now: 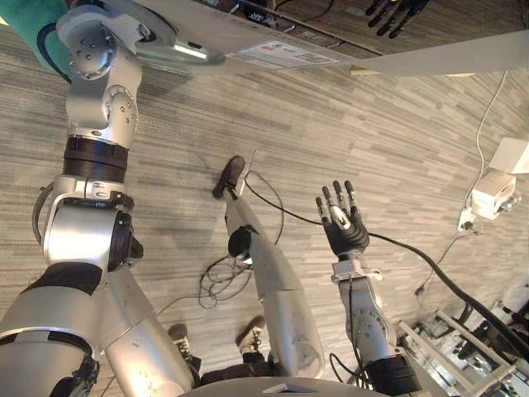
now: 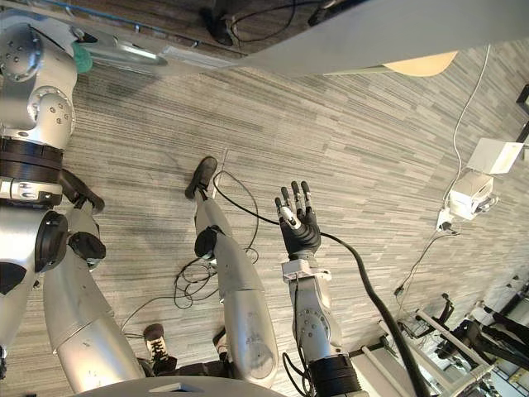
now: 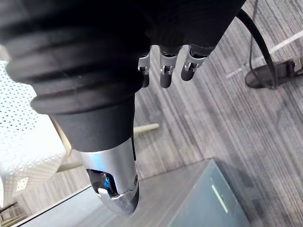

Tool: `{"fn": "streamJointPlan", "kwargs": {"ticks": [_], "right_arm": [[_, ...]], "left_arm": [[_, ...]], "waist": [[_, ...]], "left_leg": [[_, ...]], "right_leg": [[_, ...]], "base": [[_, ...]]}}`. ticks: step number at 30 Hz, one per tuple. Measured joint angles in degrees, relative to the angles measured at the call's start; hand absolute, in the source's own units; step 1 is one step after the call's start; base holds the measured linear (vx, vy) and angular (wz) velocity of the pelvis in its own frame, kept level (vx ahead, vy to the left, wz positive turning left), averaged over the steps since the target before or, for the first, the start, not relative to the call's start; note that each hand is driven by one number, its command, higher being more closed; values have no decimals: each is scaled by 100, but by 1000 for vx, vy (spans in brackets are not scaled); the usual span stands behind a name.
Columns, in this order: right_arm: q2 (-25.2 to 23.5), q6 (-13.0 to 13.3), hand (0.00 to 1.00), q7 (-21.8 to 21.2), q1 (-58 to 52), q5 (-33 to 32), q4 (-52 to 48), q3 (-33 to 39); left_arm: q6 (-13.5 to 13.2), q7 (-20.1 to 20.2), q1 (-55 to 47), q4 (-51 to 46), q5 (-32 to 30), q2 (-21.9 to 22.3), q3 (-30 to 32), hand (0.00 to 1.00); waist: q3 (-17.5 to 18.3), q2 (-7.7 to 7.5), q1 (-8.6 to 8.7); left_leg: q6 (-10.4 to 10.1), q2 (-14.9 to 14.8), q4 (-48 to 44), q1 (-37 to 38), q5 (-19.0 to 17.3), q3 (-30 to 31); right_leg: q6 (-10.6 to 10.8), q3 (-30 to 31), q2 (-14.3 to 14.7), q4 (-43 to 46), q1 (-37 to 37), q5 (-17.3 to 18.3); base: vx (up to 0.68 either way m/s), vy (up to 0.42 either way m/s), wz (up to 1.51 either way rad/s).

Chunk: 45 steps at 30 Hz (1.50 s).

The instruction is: Pick up the laundry basket with both hands and put the clothes into the washing machine.

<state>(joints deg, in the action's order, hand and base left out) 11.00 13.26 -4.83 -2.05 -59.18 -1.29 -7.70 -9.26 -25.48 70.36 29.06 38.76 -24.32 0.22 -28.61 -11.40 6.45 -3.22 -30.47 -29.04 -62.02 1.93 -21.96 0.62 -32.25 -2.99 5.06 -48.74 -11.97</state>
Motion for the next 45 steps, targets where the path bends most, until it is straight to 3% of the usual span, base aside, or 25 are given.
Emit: {"fn": "streamJointPlan", "kwargs": {"ticks": [6,9,11,16,19,26,30,34,38,42,45], "right_arm": [[77,-80,0,1,-9,9,10,-142],[76,-83,0,-15,-65,62,9,-324],[76,-84,0,-32,-159,62,22,-376],[80,-47,0,-241,-225,52,340,-513],[83,-28,0,-264,-219,-1,352,-773],[165,57,0,-313,-99,-272,384,-1348],[314,97,0,-493,144,-481,218,-1528],[318,184,0,-510,408,-693,169,-1578],[326,231,0,-672,451,-921,-200,-1569],[324,276,0,-739,511,-1075,-229,-1423],[324,247,0,-741,544,-1073,-228,-1354]], "left_arm": [[-506,-87,-1314,-1439,601,477,744,0],[-622,-498,-2111,-1703,368,856,1158,0],[-570,-753,-2500,-1712,-215,986,1272,0],[348,-1423,-2870,-1697,-3001,898,1320,0],[563,-1564,-2757,-1363,-3665,813,1322,0],[749,-1623,-1844,103,-3587,459,1119,0],[795,-1504,-1119,239,-3562,57,618,0],[933,-1407,-781,600,-3694,-180,529,0],[1064,-1367,-552,663,-3789,-501,166,0],[1093,-1112,-86,828,-3788,-683,-211,0],[1143,-637,-47,1126,-3786,-900,-382,0]], "waist": [[-4,6,-34],[-5,7,-138],[-5,7,-217],[-5,5,-317],[-5,4,-326],[-3,1,-272],[-1,-2,-232],[-1,-1,-129],[-1,-1,-132],[-2,1,-40],[-2,1,-39]], "left_leg": [[5,56,-1,159,-13,5],[3,58,2,230,-13,26],[-12,60,14,227,0,96],[-34,107,8,-9,19,308],[4,110,-84,-290,27,444],[34,167,-287,-909,19,727],[107,255,-314,-1312,64,755],[193,286,-436,-1526,25,677],[249,105,-849,-1878,-186,647],[319,53,-1168,-2240,-294,637],[315,-24,-1335,-2339,-384,610]], "right_leg": [[-85,-5,-75,104,118,75],[-127,-11,-96,205,156,152],[-129,-62,-98,267,178,208],[-100,-265,-170,482,73,410],[-109,-341,-240,744,-168,544],[-134,-539,-530,1596,-761,935],[-113,-573,-701,1853,-1203,983],[-99,-476,-801,2035,-1503,996],[-78,-299,-817,2280,-1870,1029],[-90,-195,-940,2611,-2295,1107],[-81,-100,-963,2744,-2453,1152]], "base": [[52,2,5],[44,-7,4],[60,-18,10],[72,-11,15],[72,-5,4],[83,-18,8],[35,5,5],[6,8,-4],[0,9,-30],[-6,6,-13],[-2,2,-15]]}}
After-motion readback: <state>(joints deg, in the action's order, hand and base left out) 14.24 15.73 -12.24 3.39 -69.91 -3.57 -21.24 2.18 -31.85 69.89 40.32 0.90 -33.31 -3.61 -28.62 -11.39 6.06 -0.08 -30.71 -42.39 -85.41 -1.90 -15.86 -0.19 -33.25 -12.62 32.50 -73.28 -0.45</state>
